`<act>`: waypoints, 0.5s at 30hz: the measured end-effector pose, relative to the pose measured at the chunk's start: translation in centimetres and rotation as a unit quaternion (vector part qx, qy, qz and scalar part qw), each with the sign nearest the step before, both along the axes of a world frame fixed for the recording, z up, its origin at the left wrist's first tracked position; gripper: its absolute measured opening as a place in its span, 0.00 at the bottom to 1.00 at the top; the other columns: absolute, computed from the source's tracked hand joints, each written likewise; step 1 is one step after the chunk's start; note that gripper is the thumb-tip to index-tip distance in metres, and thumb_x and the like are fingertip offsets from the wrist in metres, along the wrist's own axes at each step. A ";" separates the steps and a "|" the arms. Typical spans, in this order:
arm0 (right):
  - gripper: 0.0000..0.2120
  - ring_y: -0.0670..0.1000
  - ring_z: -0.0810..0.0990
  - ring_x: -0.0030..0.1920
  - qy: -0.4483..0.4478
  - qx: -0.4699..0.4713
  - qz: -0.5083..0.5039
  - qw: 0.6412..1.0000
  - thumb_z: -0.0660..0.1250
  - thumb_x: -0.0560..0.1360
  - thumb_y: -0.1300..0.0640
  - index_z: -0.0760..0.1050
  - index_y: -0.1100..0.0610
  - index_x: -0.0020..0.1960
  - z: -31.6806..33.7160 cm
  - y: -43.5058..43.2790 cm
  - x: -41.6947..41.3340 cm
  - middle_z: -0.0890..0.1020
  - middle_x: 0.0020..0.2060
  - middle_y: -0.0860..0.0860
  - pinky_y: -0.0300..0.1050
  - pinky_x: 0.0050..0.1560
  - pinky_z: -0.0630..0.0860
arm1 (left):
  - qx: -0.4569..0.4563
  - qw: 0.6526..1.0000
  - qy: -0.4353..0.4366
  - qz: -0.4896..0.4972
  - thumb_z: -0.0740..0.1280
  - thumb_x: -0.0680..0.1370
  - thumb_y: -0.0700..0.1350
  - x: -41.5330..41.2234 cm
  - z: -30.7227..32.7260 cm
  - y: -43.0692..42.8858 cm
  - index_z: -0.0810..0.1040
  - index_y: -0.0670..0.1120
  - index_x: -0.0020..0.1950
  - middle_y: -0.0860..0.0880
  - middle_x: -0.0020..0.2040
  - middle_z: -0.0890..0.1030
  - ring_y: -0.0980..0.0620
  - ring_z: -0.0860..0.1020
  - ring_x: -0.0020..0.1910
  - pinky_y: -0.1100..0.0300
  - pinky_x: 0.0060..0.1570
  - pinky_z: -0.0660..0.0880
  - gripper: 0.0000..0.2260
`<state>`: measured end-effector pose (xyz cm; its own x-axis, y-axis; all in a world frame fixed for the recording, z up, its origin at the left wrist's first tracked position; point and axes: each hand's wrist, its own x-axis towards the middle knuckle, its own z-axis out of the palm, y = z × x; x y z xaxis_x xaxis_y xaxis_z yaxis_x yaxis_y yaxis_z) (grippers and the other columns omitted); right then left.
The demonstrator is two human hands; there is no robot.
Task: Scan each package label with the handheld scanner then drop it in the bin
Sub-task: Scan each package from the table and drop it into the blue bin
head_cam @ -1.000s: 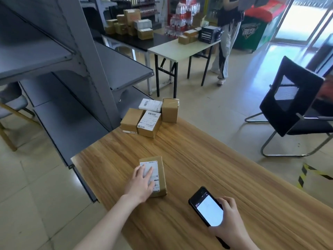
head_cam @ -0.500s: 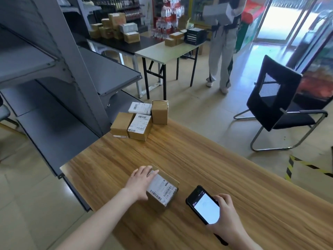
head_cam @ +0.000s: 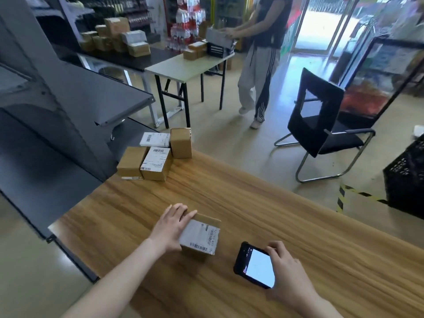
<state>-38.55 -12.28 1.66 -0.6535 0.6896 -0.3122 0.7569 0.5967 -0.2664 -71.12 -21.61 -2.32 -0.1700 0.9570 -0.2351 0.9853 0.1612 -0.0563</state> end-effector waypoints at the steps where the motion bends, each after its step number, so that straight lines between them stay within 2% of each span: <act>1: 0.46 0.48 0.68 0.63 -0.007 0.018 0.003 1.000 0.74 0.59 0.48 0.59 0.51 0.72 0.3 0.0 0.5 0.57 0.67 0.45 0.44 0.55 0.69 | 0.015 1.000 0.004 -0.006 0.72 0.69 0.62 0.5 0.3 0.2 0.46 0.53 0.79 0.47 0.75 0.54 0.46 0.47 0.77 0.48 0.76 0.43 0.48; 4: 0.43 0.47 0.66 0.65 -0.013 0.049 -0.007 0.999 0.72 0.62 0.48 0.58 0.51 0.72 0.8 0.0 2.4 0.58 0.67 0.45 0.45 0.56 0.69 | 0.032 0.999 0.012 -0.025 0.74 0.68 0.56 2.5 1.2 0.7 0.46 0.51 0.79 0.46 0.75 0.54 0.46 0.47 0.77 0.50 0.76 0.41 0.49; 9: 0.42 0.47 0.65 0.66 -0.024 0.059 -0.010 0.998 0.73 0.63 0.49 0.57 0.51 0.72 0.9 -0.6 5.6 0.58 0.67 0.46 0.45 0.54 0.68 | 0.041 0.998 0.021 -0.032 0.76 0.68 0.49 5.4 2.2 0.9 0.46 0.51 0.79 0.45 0.76 0.52 0.46 0.46 0.77 0.51 0.76 0.50 0.50; 15: 0.39 0.47 0.65 0.67 -0.026 0.070 -0.032 0.997 0.72 0.65 0.53 0.58 0.51 0.72 0.2 -2.0 9.6 0.58 0.68 0.46 0.44 0.52 0.68 | 0.042 0.998 0.029 -0.043 0.73 0.71 0.48 9.2 2.8 0.5 0.45 0.52 0.79 0.46 0.77 0.50 0.46 0.44 0.77 0.51 0.75 0.54 0.46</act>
<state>-28.92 -14.28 1.82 -0.5926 0.7684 -0.2416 0.8050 0.5757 -0.1435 -61.93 -21.12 0.45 -0.0979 0.9844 -0.1460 0.9912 0.0833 -0.1030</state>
